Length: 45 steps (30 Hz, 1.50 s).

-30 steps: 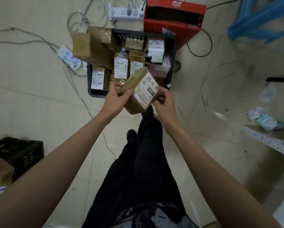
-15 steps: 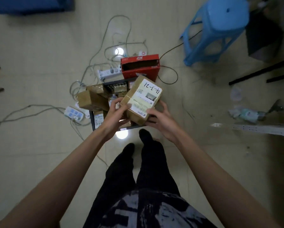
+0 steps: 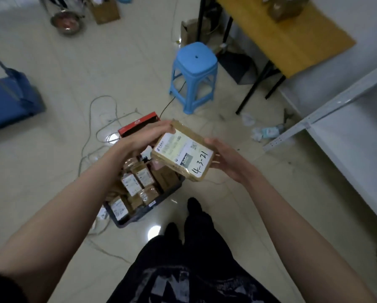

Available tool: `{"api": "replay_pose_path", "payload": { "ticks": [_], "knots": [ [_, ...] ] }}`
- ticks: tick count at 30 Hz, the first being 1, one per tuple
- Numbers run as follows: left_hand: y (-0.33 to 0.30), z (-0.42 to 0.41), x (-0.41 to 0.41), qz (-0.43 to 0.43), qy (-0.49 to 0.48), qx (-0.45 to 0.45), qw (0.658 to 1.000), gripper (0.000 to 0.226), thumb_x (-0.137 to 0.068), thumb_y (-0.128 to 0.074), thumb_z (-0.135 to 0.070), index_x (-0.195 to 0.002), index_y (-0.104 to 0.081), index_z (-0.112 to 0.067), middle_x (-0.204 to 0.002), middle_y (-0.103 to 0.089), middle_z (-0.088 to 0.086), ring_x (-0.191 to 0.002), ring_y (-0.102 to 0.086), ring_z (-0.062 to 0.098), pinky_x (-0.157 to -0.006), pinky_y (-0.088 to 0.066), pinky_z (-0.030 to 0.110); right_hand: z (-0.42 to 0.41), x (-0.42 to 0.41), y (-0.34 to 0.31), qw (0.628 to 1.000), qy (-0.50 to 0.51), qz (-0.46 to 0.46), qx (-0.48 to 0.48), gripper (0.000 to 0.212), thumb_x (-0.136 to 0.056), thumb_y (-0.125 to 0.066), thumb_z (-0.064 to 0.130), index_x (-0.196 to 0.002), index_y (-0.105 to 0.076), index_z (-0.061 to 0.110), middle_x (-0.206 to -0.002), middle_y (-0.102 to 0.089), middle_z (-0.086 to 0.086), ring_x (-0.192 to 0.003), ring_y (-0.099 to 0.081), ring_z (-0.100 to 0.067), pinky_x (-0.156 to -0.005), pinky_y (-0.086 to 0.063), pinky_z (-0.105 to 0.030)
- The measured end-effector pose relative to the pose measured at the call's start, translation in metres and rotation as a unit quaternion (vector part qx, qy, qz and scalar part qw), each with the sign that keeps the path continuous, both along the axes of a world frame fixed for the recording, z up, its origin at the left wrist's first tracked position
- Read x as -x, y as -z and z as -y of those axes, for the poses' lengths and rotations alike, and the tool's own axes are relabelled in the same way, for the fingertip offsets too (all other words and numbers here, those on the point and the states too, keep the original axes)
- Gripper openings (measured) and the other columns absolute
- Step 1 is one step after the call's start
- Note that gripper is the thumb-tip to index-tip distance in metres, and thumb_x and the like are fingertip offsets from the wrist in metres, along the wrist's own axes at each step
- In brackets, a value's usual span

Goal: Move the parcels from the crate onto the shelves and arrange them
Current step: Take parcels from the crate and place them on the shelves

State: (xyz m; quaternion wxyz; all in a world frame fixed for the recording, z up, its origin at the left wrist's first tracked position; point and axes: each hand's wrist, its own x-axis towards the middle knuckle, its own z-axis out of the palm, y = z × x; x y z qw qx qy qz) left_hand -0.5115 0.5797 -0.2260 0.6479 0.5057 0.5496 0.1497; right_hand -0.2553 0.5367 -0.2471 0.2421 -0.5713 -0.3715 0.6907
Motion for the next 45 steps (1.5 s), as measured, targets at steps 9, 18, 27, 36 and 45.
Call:
{"api": "replay_pose_path", "payload": {
  "ticks": [9,18,27,36,45],
  "knots": [
    [-0.041,-0.008,-0.111,0.04,-0.053,-0.056,0.996,0.059,-0.087,-0.051,-0.065,-0.132,-0.048,-0.028,-0.131,-0.053,0.0,-0.111,-0.06,0.021,-0.1,-0.048,0.041,0.045,-0.084,-0.063,0.951,0.302,-0.055,-0.043,0.038,-0.092,-0.063,0.041,-0.118,-0.066,0.013,-0.102,-0.068,-0.008,-0.095,-0.068,-0.025,-0.09,-0.059,-0.047],
    [-0.118,0.026,-0.256,0.079,0.227,-0.222,0.945,0.074,-0.081,-0.075,-0.002,-0.141,-0.04,-0.027,-0.116,-0.056,-0.01,-0.092,-0.067,0.004,-0.074,-0.056,0.018,0.091,-0.174,-0.124,0.892,0.425,-0.084,-0.132,0.052,-0.087,-0.055,0.046,-0.133,-0.06,0.022,-0.124,-0.068,-0.015,-0.113,-0.065,-0.033,-0.094,-0.056,-0.051],
    [-0.17,0.041,-0.39,0.042,0.297,-0.372,0.878,0.055,-0.083,-0.077,-0.018,-0.129,-0.047,-0.021,-0.105,-0.059,-0.012,-0.083,-0.061,-0.003,-0.068,-0.052,0.013,0.155,-0.275,-0.184,0.88,0.423,0.099,-0.189,0.031,-0.101,-0.046,0.029,-0.13,-0.054,0.027,-0.115,-0.069,0.005,-0.096,-0.067,-0.009,-0.072,-0.057,-0.027],
    [-0.214,0.068,-0.506,0.042,0.374,-0.417,0.827,0.055,-0.085,-0.075,-0.018,-0.13,-0.045,-0.016,-0.115,-0.064,0.004,-0.092,-0.067,0.011,-0.08,-0.054,0.024,0.219,-0.372,-0.227,0.86,0.39,0.212,-0.25,0.054,-0.09,-0.063,0.003,-0.134,-0.049,0.029,-0.13,-0.057,0.008,-0.112,-0.063,-0.014,-0.098,-0.055,-0.034],
    [-0.234,0.113,-0.611,0.053,0.411,-0.452,0.79,0.055,-0.083,-0.076,-0.023,-0.129,-0.046,-0.016,-0.113,-0.065,0.002,-0.095,-0.065,0.016,-0.085,-0.054,0.035,0.274,-0.462,-0.243,0.827,0.427,0.254,-0.264,0.063,-0.088,-0.069,0.006,-0.143,-0.046,0.027,-0.13,-0.056,0.008,-0.116,-0.062,-0.019,-0.097,-0.056,-0.038]
  ]
}}
